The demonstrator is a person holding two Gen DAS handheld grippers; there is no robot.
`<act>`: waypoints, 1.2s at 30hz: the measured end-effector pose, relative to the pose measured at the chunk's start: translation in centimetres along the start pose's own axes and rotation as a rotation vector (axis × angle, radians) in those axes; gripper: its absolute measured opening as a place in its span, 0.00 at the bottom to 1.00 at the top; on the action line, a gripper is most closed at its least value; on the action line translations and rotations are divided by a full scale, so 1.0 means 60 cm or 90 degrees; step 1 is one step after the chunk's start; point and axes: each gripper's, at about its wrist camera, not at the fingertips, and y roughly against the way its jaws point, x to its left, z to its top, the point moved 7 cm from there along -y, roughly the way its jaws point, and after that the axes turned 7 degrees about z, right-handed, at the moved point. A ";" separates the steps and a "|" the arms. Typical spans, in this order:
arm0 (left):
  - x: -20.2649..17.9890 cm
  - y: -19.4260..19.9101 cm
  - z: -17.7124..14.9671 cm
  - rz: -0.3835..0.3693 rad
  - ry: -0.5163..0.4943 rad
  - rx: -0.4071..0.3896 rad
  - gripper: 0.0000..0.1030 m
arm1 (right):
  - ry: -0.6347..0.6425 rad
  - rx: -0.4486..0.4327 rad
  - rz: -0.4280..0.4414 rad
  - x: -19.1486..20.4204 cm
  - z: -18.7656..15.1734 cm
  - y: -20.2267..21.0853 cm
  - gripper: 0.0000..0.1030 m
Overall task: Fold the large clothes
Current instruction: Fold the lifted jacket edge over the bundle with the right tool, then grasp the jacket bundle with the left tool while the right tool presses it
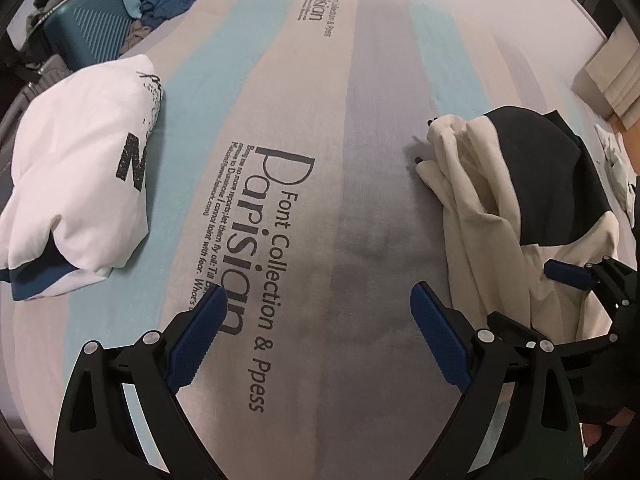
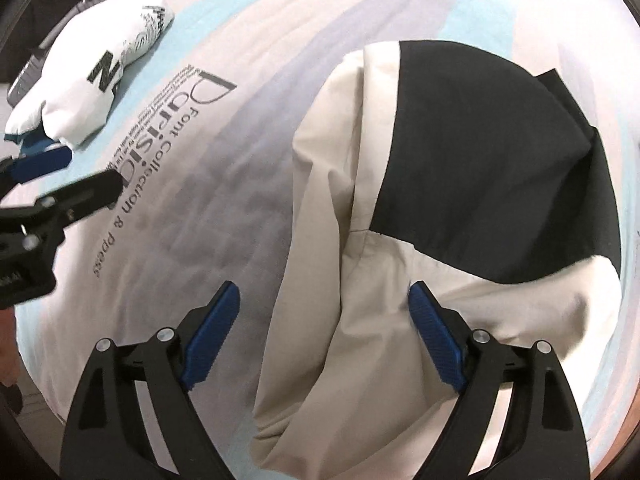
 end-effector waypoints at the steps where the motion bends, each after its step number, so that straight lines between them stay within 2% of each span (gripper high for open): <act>1: -0.002 0.003 0.001 0.000 -0.002 -0.001 0.88 | 0.000 -0.002 -0.001 0.009 -0.002 0.000 0.80; 9: -0.015 0.024 0.020 -0.001 -0.002 -0.006 0.88 | 0.020 -0.053 0.006 0.009 -0.020 0.092 0.81; 14: -0.065 0.025 0.070 -0.026 -0.022 -0.019 0.90 | 0.018 -0.081 -0.019 -0.042 -0.052 0.154 0.81; 17: -0.112 0.015 0.110 -0.062 -0.036 -0.022 0.93 | 0.001 -0.086 -0.046 -0.093 -0.071 0.175 0.81; 21: -0.177 -0.018 0.158 -0.124 -0.053 0.008 0.93 | -0.034 -0.070 -0.067 -0.165 -0.092 0.167 0.82; 25: -0.234 -0.054 0.194 -0.167 -0.066 0.046 0.93 | -0.052 -0.063 -0.063 -0.199 -0.096 0.149 0.82; 33: -0.293 -0.139 0.216 -0.214 -0.074 0.131 0.93 | -0.076 -0.043 -0.005 -0.202 -0.105 0.102 0.82; 36: -0.295 -0.149 0.213 -0.226 -0.064 0.136 0.90 | -0.081 -0.048 -0.002 -0.203 -0.107 0.097 0.82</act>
